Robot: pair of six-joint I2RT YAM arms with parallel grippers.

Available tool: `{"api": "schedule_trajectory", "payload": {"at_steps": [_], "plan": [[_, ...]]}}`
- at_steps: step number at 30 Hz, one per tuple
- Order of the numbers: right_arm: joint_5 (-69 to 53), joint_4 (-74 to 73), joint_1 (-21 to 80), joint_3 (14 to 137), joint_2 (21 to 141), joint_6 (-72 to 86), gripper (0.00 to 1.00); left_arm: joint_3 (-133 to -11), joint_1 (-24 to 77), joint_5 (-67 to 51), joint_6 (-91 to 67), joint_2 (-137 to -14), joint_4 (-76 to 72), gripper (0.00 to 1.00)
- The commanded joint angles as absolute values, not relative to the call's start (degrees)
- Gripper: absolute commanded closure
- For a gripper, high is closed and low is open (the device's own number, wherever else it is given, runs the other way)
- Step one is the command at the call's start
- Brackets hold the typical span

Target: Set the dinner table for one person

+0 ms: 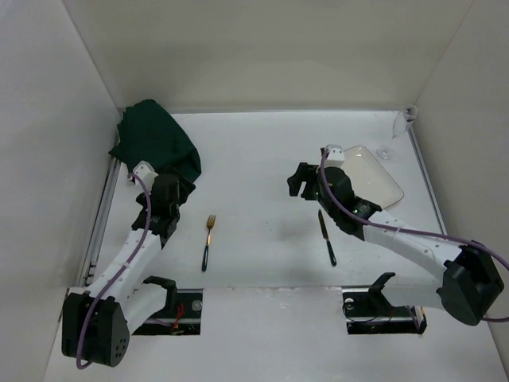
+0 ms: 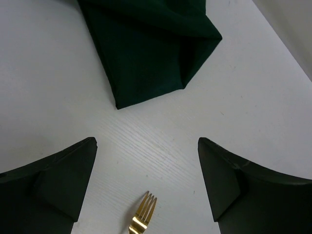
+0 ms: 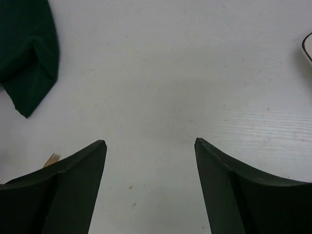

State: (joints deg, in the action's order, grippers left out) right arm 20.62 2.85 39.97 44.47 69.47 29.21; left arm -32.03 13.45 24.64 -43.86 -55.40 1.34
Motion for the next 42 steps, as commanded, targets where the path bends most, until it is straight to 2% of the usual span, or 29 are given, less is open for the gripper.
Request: {"api": "schedule_trajectory", "payload": {"at_steps": [1, 5, 7, 9, 11, 13, 15, 16, 17, 18, 20, 22, 28, 42], "plan": [[19.5, 11.6, 41.5, 41.8, 69.6, 29.1, 0.20, -34.2, 10.8, 22.4, -46.1, -55.5, 2.4, 0.15], [18.8, 14.4, 43.3, 40.0, 69.3, 29.4, 0.24, -34.5, 8.5, 22.1, -46.4, -58.1, 1.2, 0.15], [18.1, 15.1, 43.9, 39.7, 69.4, 29.5, 0.34, -33.9, 6.9, 22.1, -47.5, -58.7, -0.3, 0.18], [17.6, 15.4, 44.4, 39.6, 69.6, 29.5, 0.55, -33.4, 5.4, 22.0, -49.2, -59.3, -1.9, 0.23], [17.5, 15.3, 44.7, 39.6, 69.7, 29.8, 0.76, -33.4, 3.8, 22.1, -50.7, -60.5, -3.1, 0.34], [17.5, 14.9, 44.7, 39.5, 69.5, 30.1, 0.82, -33.6, 1.9, 22.1, -52.3, -62.8, -4.6, 0.54], [17.5, 15.0, 44.7, 39.2, 69.1, 30.1, 0.81, -33.4, 0.0, 22.1, -54.0, -65.1, -7.0, 0.62], [17.7, 15.1, 44.7, 39.0, 69.1, 30.1, 0.77, -33.1, -1.3, 22.1, -55.1, -66.4, -8.7, 0.64], [17.7, 15.3, 44.7, 38.9, 69.1, 30.1, 0.70, -32.9, -2.4, 21.9, -56.2, -67.6, -10.0, 0.64], [17.7, 15.3, 44.7, 38.8, 69.3, 30.1, 0.60, -32.7, -4.2, 21.0, -57.6, -69.0, -11.7, 0.62], [17.5, 15.3, 44.7, 38.9, 69.8, 30.0, 0.45, -32.6, -7.6, 18.6, -60.7, -72.3, -15.4, 0.53], [17.5, 15.2, 44.7, 39.4, 70.8, 29.7, 0.37, -32.7, -9.8, 17.1, -63.1, -75.3, -18.6, 0.45], [16.4, 13.8, 44.7, 40.8, 73.6, 29.7, 0.31, -35.6, -13.6, 14.4, -67.0, -83.2, -24.0, 0.37], [14.0, 14.2, 44.8, 41.0, 73.8, 29.4, 0.28, -48.3, -18.3, 9.5, -68.1, -102.1, -30.0, 0.35]]}}
